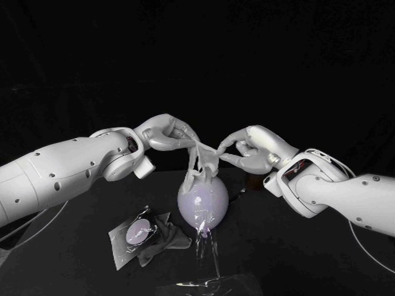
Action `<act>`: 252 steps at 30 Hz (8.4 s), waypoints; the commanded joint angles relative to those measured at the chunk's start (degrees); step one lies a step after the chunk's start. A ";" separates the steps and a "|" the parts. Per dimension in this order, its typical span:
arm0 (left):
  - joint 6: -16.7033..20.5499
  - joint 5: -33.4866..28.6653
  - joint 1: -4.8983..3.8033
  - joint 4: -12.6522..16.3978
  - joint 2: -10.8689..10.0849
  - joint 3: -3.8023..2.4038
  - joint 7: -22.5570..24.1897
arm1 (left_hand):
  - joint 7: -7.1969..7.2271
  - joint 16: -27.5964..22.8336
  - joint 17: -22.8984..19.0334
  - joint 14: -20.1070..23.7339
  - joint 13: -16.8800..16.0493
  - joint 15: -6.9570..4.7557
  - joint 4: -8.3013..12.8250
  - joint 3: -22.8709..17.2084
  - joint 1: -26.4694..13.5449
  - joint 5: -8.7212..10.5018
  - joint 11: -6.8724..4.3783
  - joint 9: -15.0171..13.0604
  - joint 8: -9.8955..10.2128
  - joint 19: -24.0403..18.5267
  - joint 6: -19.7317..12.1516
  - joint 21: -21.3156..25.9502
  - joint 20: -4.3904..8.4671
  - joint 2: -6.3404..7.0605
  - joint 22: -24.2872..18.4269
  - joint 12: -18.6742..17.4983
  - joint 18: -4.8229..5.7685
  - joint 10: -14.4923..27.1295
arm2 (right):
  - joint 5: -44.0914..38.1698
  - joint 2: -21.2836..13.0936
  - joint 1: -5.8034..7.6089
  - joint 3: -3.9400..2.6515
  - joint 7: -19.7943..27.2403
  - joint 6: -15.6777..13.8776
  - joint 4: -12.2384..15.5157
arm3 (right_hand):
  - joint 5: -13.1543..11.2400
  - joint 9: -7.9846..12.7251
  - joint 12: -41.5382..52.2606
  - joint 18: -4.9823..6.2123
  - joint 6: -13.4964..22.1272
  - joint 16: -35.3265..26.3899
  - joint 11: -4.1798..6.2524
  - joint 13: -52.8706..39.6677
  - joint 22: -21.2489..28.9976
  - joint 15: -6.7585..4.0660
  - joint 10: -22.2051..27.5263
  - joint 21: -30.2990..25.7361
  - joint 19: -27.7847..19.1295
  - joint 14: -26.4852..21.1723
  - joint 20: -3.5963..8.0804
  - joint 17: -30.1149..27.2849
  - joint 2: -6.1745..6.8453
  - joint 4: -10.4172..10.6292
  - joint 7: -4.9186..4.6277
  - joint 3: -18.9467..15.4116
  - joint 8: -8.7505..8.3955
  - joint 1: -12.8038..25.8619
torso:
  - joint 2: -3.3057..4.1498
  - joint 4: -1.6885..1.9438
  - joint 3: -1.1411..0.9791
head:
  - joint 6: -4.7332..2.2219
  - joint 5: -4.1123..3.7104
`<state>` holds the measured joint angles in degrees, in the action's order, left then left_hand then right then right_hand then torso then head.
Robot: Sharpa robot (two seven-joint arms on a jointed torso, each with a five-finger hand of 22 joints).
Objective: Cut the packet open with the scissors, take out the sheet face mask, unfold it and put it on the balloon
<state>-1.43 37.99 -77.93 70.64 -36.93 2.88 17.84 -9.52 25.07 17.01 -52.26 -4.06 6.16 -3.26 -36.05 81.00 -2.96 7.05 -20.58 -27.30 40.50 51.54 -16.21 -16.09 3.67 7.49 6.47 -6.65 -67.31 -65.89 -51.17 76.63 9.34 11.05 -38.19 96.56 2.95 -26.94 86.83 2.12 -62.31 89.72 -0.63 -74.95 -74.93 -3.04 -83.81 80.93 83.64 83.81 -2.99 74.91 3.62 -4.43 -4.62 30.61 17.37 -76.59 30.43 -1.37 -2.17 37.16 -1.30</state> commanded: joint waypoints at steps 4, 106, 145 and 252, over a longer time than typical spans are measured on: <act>-1.34 -0.72 -1.49 0.21 0.40 -0.08 -1.83 | 0.20 1.47 0.95 -2.27 -0.17 -0.78 -0.43 0.42 0.49 0.24 -0.37 -10.72 -0.54 1.89 -0.52 -1.70 0.22 -0.07 0.85 -0.06 -1.92 -1.24 | 5.72 0.74 1.04 -0.24 2.21 -2.82 -1.28 | -0.17 -0.11 0.03 -0.21 0.18 0.28 0.06 -12.90 -12.53 -0.19 -4.44 -0.45 2.73 6.19 0.09 15.09 0.02 0.00 -0.35 0.23 0.27 0.41 | 0.02 -0.02 0.02 | -0.97 -0.04; -11.85 -16.95 -9.72 0.54 0.23 -0.07 -4.56 | 1.27 6.77 7.36 -8.55 -1.51 -3.43 -1.08 4.24 1.52 0.24 -2.25 -13.92 2.52 2.28 0.83 -16.71 2.81 -1.02 10.94 1.19 -2.83 -6.76 | 28.85 12.69 -1.13 0.41 12.30 5.76 -17.32 | -0.16 4.78 -82.65 5.60 16.75 -76.01 -11.17 71.21 46.31 15.45 30.39 -77.40 -48.77 -46.95 -13.46 -59.14 -0.05 0.47 -6.10 -13.96 -11.75 -3.82 | 0.13 -0.02 -0.01 | -3.86 -1.10; -9.17 -15.53 -9.75 -1.52 -1.14 0.14 -5.87 | 1.21 7.21 8.09 -8.10 -1.56 -3.42 -1.15 4.40 1.87 0.23 -2.22 -14.28 2.89 1.65 0.96 -18.24 2.90 -1.13 12.08 1.05 -2.86 -6.82 | 31.38 6.40 0.87 -0.13 11.35 3.51 -10.89 | -0.21 2.23 -82.40 8.45 4.57 -71.26 -7.78 71.17 51.71 11.99 17.04 -76.73 -45.89 -36.79 -13.44 -58.98 -4.66 1.61 -6.40 1.78 -3.56 -2.79 | 0.09 -0.02 -0.01 | -3.99 -0.94; 5.92 -14.40 -8.24 -7.21 3.24 0.60 -4.60 | 1.56 0.36 7.94 -13.21 -7.10 -4.28 -2.53 4.24 3.13 0.21 -3.12 -17.13 4.91 5.49 1.47 -22.84 5.10 -0.59 14.21 6.31 -3.82 -8.13 | 0.91 12.07 12.52 -0.14 -10.85 5.10 -16.71 | -0.21 0.28 -82.71 8.54 3.77 -69.38 -6.73 70.98 52.35 11.18 13.45 -76.10 -42.81 -35.33 -12.82 -58.95 -3.00 1.18 -5.43 5.06 -0.91 -1.33 | 0.42 -0.23 0.30 | -4.27 -0.36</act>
<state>0.77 24.08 -85.91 63.00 -33.62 3.58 9.95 -7.78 25.73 24.88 -65.04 -11.10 1.95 -6.09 -31.77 83.52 -2.83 3.90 -23.21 -22.53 45.79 52.71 -38.78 -11.17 3.19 21.63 12.43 -9.71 -75.75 -66.20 -39.01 88.90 9.29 -2.01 -29.05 79.86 2.55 -25.95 4.37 10.14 -58.06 19.98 -7.27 -3.87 -22.60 8.17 -70.02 4.54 40.50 48.21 -15.71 15.90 0.55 -3.25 -9.98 35.29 16.21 -78.15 30.65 -1.63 -1.96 32.65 -1.45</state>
